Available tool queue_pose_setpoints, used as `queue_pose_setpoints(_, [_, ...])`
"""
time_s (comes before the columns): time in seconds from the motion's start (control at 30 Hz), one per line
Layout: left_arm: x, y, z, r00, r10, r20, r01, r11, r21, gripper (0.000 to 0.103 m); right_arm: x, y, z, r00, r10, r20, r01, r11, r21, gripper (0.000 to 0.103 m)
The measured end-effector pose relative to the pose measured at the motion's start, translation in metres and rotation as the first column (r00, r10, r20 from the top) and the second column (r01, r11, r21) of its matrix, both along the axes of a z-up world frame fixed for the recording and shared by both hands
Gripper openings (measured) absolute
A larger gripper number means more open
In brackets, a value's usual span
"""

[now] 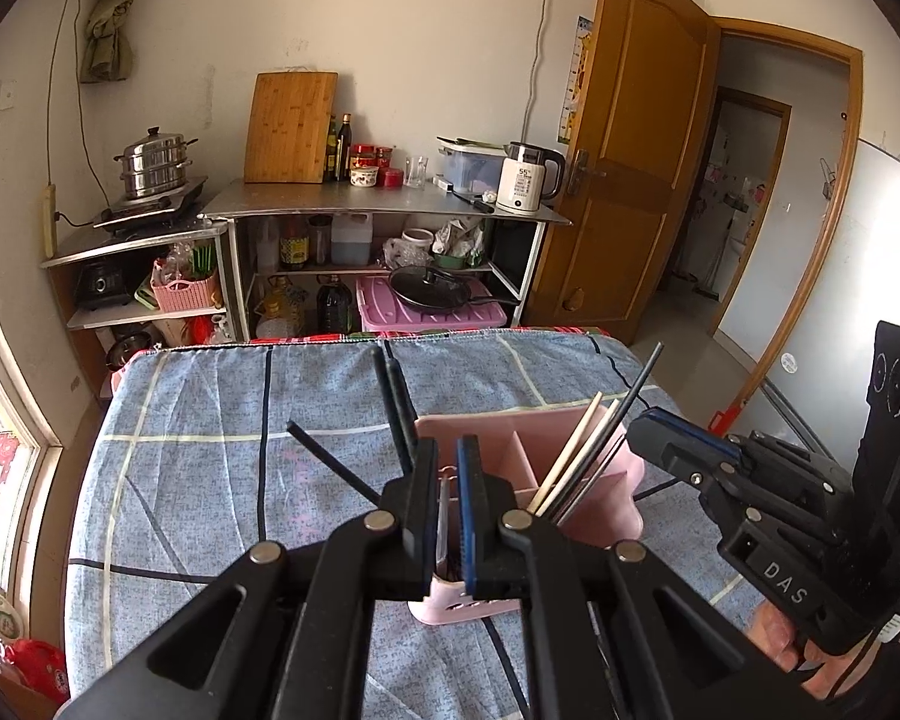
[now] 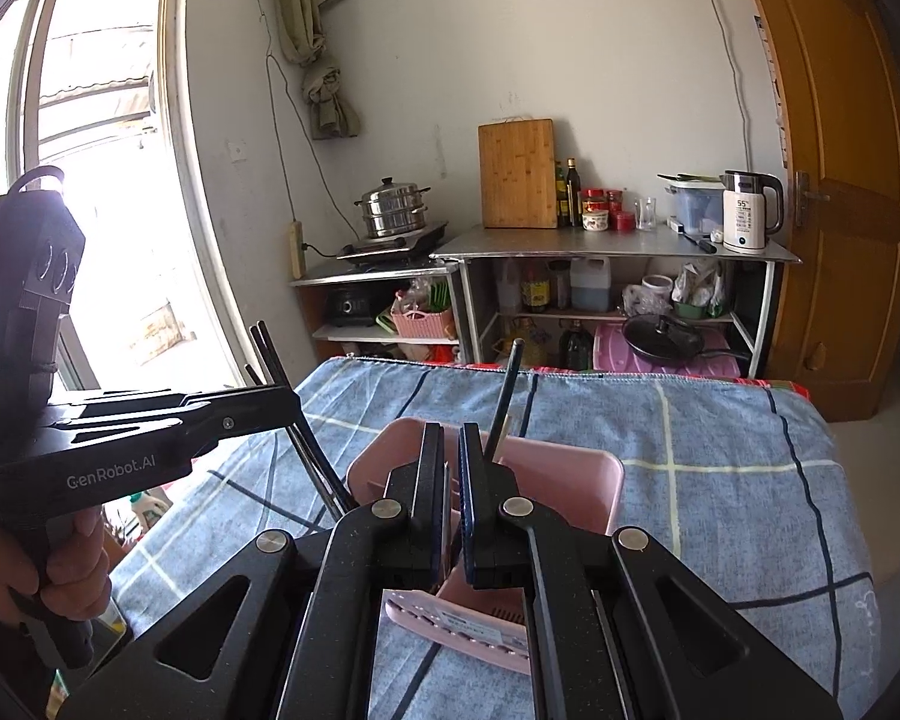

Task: Organize utensils
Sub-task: 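Lower the chopsticks into the basket and open both tools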

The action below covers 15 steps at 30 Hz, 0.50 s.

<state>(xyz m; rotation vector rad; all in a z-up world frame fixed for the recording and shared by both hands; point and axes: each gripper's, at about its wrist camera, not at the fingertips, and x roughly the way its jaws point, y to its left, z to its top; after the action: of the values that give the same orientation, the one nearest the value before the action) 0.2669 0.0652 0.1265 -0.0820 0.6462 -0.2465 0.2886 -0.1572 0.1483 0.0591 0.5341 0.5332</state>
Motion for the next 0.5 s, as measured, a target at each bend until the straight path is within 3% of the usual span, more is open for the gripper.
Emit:
queue_pose_setpoints(0.1, [-0.006, 0.004, 0.005, 1.0, 0.011, 0.021, -0.01, 1.0, -0.015, 0.027, -0.004, -0.006, 0.005, 1.0, -0.003, 0.008, 0.003, 1.0, 0.01, 0.014])
queue_pose_setpoints(0.3, [-0.032, 0.012, 0.01, 0.997, 0.039, 0.063, -0.036, 0.998, -0.044, 0.028, -0.022, -0.025, 0.014, 0.999, -0.014, 0.028, 0.013, 0.999, 0.036, 0.015])
queue_pose_setpoints(0.5, [-0.068, 0.006, -0.006, 0.997, 0.043, 0.071, -0.038, 0.997, -0.074, 0.03, -0.049, -0.041, -0.001, 1.0, -0.023, 0.003, 0.023, 1.0, 0.019, 0.015])
